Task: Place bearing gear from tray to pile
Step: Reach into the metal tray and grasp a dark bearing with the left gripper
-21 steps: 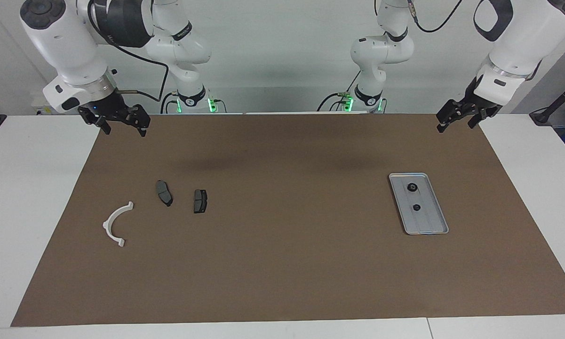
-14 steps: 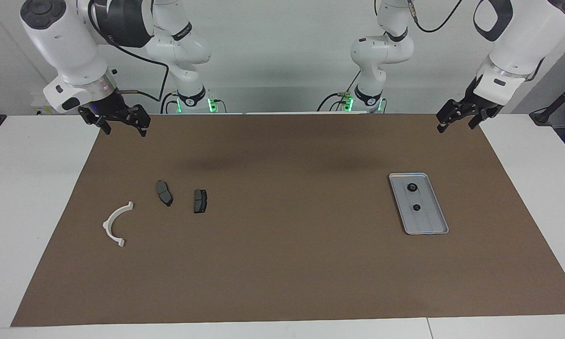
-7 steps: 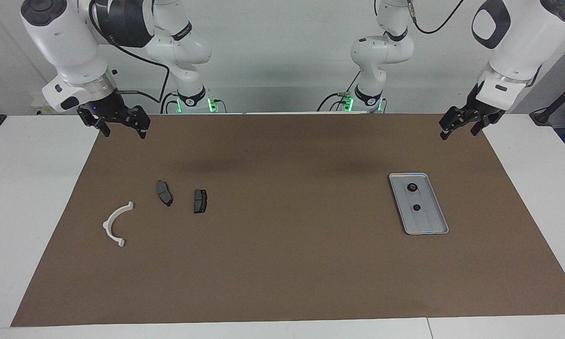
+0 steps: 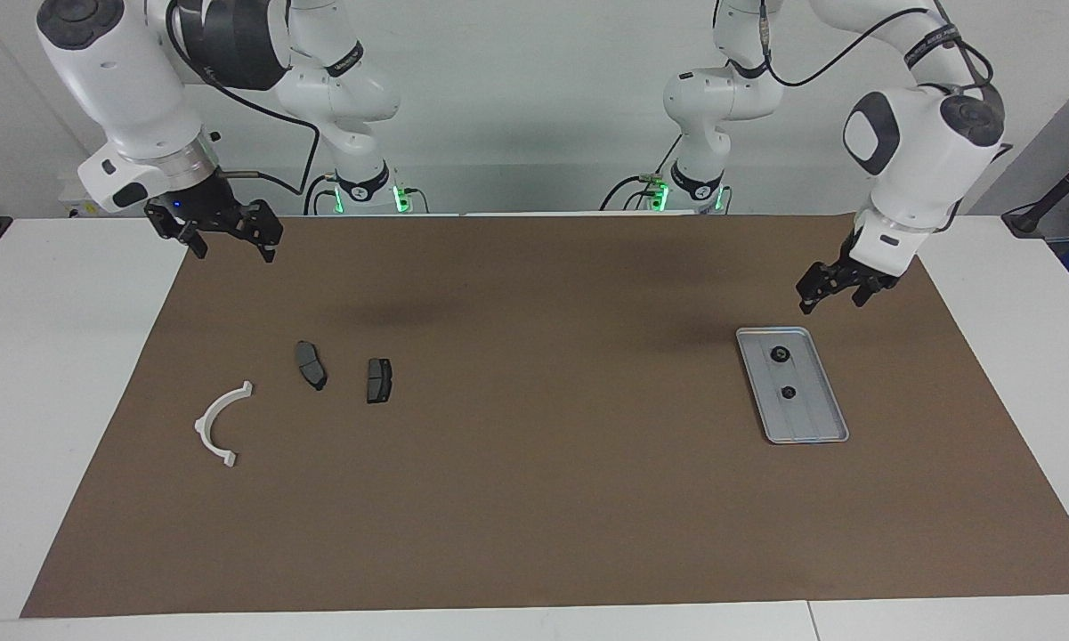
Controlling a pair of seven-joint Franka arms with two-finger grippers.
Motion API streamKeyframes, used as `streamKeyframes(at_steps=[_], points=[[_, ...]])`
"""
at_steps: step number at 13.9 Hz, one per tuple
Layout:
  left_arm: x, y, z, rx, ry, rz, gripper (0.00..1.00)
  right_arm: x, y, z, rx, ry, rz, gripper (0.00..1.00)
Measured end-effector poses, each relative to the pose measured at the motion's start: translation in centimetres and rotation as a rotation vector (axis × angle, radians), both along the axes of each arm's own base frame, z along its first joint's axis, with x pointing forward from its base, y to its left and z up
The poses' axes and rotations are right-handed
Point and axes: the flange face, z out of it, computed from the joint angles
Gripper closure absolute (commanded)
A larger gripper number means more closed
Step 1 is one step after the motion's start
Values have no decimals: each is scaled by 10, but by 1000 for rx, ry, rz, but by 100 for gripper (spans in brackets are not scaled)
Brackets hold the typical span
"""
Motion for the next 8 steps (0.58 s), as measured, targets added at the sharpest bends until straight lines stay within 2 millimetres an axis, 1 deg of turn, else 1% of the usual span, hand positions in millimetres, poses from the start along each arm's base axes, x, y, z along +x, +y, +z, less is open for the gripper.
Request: streamKeyframes(at_steps=[2, 3, 6, 8], points=[[-4, 0, -35, 0, 9, -3, 30, 0, 0, 0, 6, -1, -1, 0], [-5, 0, -45, 0, 18, -4, 30, 0, 0, 1, 7, -3, -3, 0], [-8, 0, -65, 0, 39, -5, 30, 1, -13, 8, 6, -28, -25, 0], [-11, 1, -80, 0, 49, -14, 31, 3, -16, 10, 5, -49, -30, 0]])
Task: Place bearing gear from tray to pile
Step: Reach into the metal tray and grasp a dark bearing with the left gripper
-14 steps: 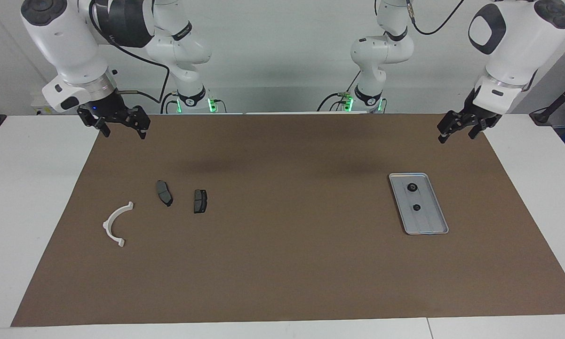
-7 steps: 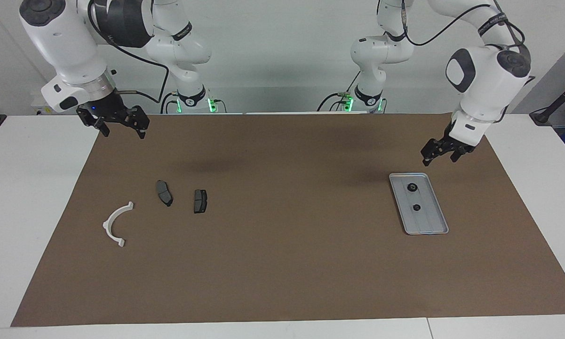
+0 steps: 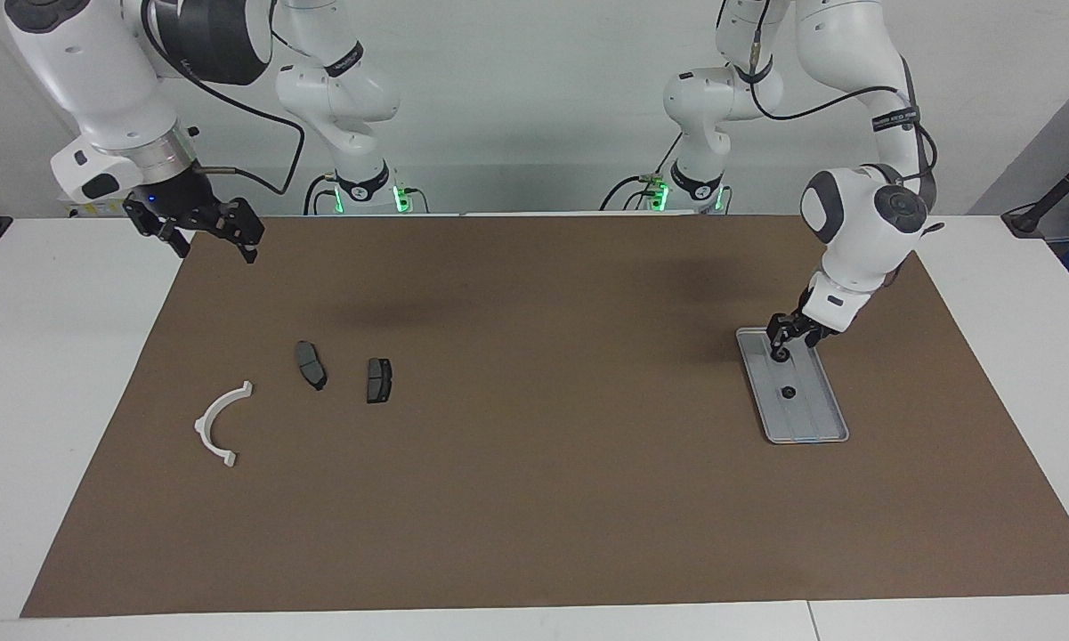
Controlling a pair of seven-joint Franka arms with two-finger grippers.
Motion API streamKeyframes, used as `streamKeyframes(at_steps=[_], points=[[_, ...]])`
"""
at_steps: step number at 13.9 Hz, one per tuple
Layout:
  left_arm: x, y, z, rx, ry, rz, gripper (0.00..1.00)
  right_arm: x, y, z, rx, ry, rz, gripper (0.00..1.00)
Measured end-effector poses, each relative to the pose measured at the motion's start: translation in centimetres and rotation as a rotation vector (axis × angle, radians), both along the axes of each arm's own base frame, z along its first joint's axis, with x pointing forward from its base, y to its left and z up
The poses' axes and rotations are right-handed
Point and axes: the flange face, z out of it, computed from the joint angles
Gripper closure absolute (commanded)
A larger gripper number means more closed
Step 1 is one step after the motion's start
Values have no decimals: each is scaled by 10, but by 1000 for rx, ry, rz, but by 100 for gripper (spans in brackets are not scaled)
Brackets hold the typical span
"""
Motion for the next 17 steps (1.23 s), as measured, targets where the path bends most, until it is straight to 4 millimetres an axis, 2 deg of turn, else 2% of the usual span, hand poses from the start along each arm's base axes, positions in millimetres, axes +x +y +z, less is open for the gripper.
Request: streamKeyframes(at_steps=[2, 5, 9, 12, 16, 17], points=[[-1, 1, -16, 0, 6, -5, 37, 0, 1, 0, 1, -1, 1, 0], [0, 1, -30, -1, 18, -23, 38, -1, 1, 2, 1, -4, 2, 0], [2, 2, -41, 0, 16, -31, 38, -8, 1, 10, 0, -4, 0, 0], [2, 2, -42, 0, 17, -32, 39, -11, -9, 12, 0, -1, 3, 0], [0, 2, -44, -1, 23, -32, 53, -11, -16, 12, 1, -1, -2, 0], [0, 2, -45, -1, 25, -32, 61, -12, -20, 12, 1, 0, -8, 0]])
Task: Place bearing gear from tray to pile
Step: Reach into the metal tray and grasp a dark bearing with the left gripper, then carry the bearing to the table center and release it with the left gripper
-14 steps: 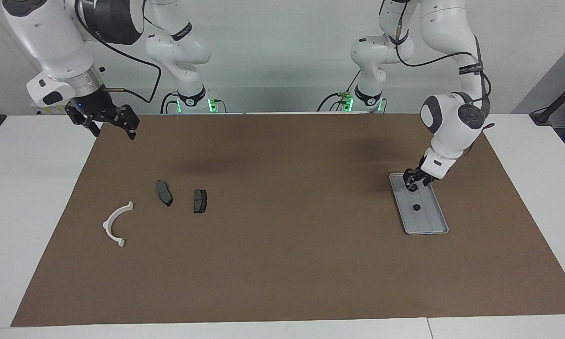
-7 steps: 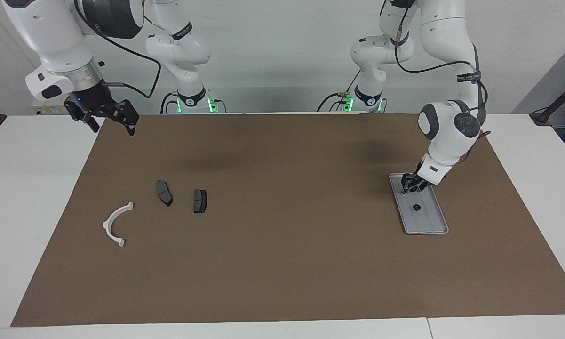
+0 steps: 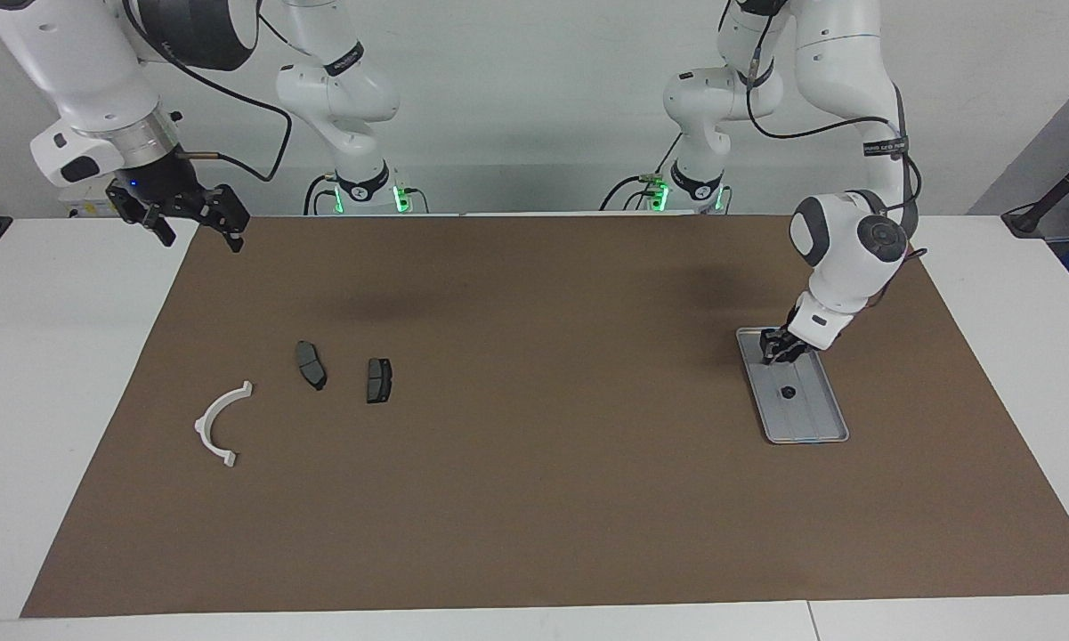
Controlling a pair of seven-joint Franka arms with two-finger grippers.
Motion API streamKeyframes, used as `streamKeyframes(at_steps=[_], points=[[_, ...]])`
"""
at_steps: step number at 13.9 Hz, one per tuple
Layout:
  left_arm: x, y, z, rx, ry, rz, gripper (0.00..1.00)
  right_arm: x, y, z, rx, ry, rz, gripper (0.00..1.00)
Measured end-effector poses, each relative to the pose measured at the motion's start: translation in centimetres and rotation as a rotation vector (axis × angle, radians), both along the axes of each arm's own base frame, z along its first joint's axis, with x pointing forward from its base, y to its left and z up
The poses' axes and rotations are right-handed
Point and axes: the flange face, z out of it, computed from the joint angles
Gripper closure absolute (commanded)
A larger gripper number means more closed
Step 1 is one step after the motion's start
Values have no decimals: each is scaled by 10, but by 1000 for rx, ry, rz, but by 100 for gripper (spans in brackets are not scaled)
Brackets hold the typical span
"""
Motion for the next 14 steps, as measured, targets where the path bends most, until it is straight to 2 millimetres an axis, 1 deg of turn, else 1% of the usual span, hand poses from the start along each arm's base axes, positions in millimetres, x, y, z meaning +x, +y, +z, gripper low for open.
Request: streamKeyframes(at_steps=[1, 2, 3, 4, 5, 6, 7, 8, 9, 10, 11, 14], points=[[0, 0, 0, 0, 0, 0, 73, 0, -2, 0, 0, 0, -3, 0], [0, -1, 0, 0, 0, -1, 87, 0, -2, 0, 0, 0, -2, 0], [0, -1, 1, 0, -1, -1, 98, 0, 0, 0, 0, 0, 1, 0], [1, -2, 3, -1, -4, -2, 100, 0, 1, 0, 0, 0, 3, 0], [3, -2, 5, 0, -8, 11, 100, 0, 1, 0, 1, 0, 5, 0], [10, -5, 13, 0, -13, 39, 100, 0, 0, 0, 1, 0, 16, 0], [22, -17, 28, -2, -18, 76, 100, 0, -1, -1, 1, 1, 25, 0], [35, -40, 46, -4, -28, 119, 100, 0, -3, -1, 1, 1, 25, 0], [47, -77, 63, -9, -45, 165, 100, -1, -5, -1, 2, 2, 24, 0], [52, -114, 74, -16, -60, 200, 100, -1, -6, -1, 2, 2, 23, 0], [52, -156, 80, -27, -70, 232, 100, -1, -7, -1, 2, 2, 23, 0], [46, -265, 83, -58, -85, 337, 100, -1, -7, -1, 2, 3, 26, 0]])
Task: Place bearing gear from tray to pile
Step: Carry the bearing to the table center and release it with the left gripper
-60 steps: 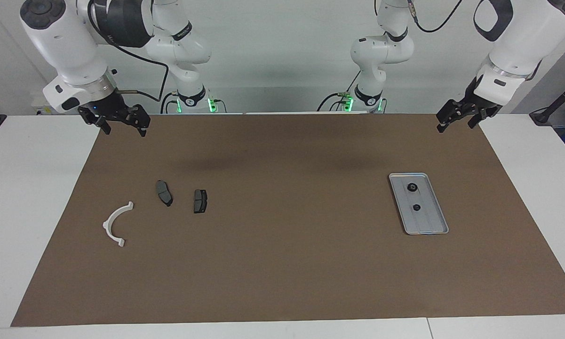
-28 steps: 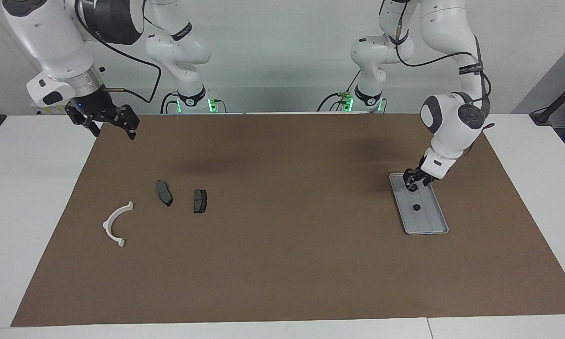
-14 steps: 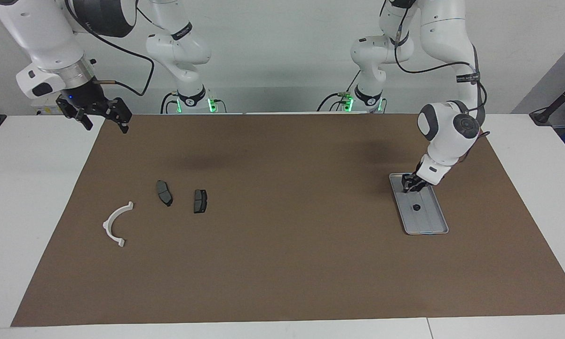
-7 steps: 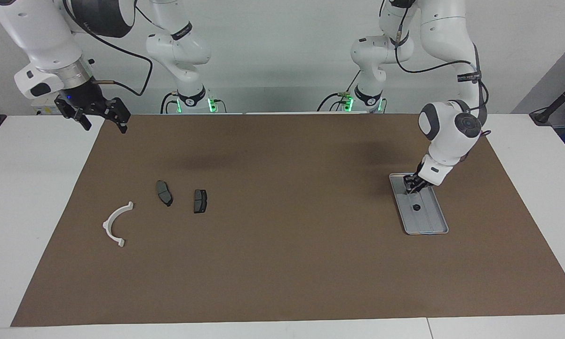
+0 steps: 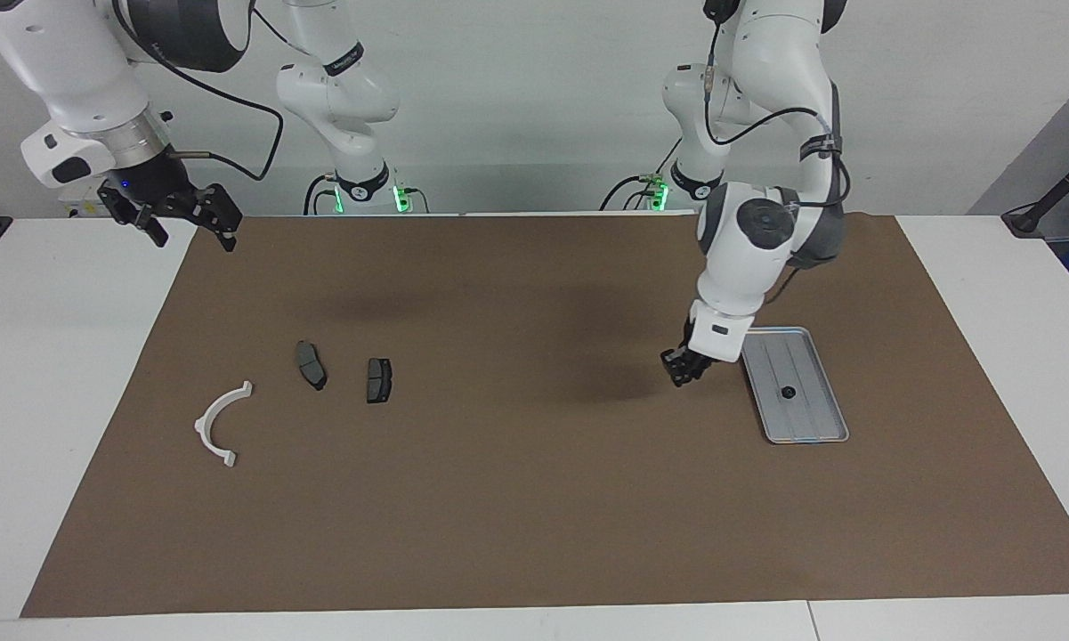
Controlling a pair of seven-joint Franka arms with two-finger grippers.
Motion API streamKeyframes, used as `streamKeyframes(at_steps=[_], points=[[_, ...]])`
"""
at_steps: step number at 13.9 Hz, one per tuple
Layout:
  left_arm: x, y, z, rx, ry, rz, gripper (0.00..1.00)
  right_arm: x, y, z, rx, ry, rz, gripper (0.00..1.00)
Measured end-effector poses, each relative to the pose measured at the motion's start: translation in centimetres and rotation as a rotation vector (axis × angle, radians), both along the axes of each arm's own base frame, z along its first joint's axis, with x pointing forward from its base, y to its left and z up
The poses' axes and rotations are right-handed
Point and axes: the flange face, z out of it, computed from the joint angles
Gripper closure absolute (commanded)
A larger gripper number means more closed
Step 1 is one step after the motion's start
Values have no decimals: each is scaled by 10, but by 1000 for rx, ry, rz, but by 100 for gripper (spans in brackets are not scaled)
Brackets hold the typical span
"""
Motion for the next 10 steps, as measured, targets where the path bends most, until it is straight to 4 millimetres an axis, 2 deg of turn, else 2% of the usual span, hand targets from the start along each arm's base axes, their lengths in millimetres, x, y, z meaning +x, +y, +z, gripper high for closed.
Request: streamKeyframes(at_steps=[2, 3, 4, 6, 10], points=[[-2, -67, -10, -17, -3, 39, 100, 0, 0, 0, 0, 0, 2, 0], [-7, -92, -23, -15, 9, 45, 100, 0, 0, 0, 0, -1, 3, 0], [-12, -105, -38, -5, 27, 50, 100, 0, 0, 0, 0, -2, 4, 0], [-19, -115, -58, 10, 52, 62, 100, 0, 0, 0, 0, -2, 4, 0], [-22, -119, -65, 14, 62, 108, 96, 0, 0, 0, 0, -2, 5, 0]])
